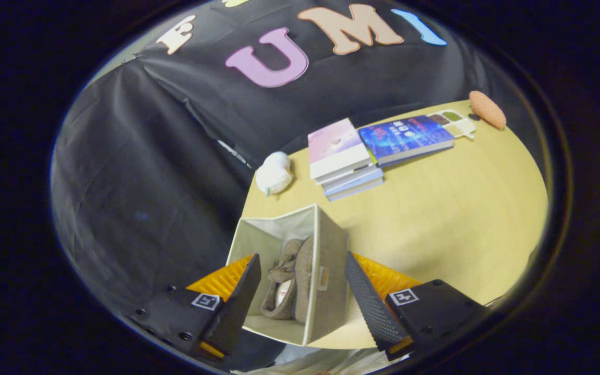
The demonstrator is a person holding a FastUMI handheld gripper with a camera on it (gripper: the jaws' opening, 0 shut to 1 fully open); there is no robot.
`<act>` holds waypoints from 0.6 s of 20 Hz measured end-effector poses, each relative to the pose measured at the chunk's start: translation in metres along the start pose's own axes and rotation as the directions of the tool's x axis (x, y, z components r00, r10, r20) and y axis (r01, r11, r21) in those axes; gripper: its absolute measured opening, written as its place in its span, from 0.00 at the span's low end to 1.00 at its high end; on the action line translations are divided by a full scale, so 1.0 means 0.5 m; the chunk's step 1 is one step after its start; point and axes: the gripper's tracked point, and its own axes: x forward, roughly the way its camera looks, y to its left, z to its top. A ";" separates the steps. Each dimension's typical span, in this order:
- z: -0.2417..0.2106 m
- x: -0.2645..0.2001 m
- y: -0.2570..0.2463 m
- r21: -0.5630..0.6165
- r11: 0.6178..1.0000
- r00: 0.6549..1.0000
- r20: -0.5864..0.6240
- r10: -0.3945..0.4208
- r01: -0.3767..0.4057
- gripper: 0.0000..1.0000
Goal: Open the storage box then place both shoes into the box .Put the left shoe in first, then the right shoe, with the right side of both shoes facing outward in a uniform manner.
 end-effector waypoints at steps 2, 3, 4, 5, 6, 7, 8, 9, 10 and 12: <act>0.034 -0.028 -0.046 -0.023 0.999 0.996 0.073 -0.042 0.044 1.00; 0.049 -0.048 -0.066 -0.045 0.997 0.993 0.106 -0.060 0.065 1.00; 0.066 -0.064 -0.082 -0.065 0.995 0.988 0.138 -0.068 0.078 1.00; 0.083 -0.076 -0.092 -0.081 0.993 0.982 0.174 -0.067 0.082 1.00; 0.105 -0.094 -0.100 -0.095 0.992 0.975 0.214 -0.060 0.082 1.00; 0.131 -0.114 -0.112 -0.110 0.991 0.966 0.254 -0.045 0.076 1.00; 0.155 -0.134 -0.117 -0.123 0.990 0.955 0.296 -0.030 0.070 1.00; 0.179 -0.157 -0.122 -0.136 0.988 0.940 0.340 -0.015 0.066 1.00; 0.204 -0.180 -0.126 -0.155 0.986 0.924 0.383 0.000 0.064 1.00; 0.253 -0.224 -0.139 -0.205 0.976 0.886 0.463 0.026 0.079 1.00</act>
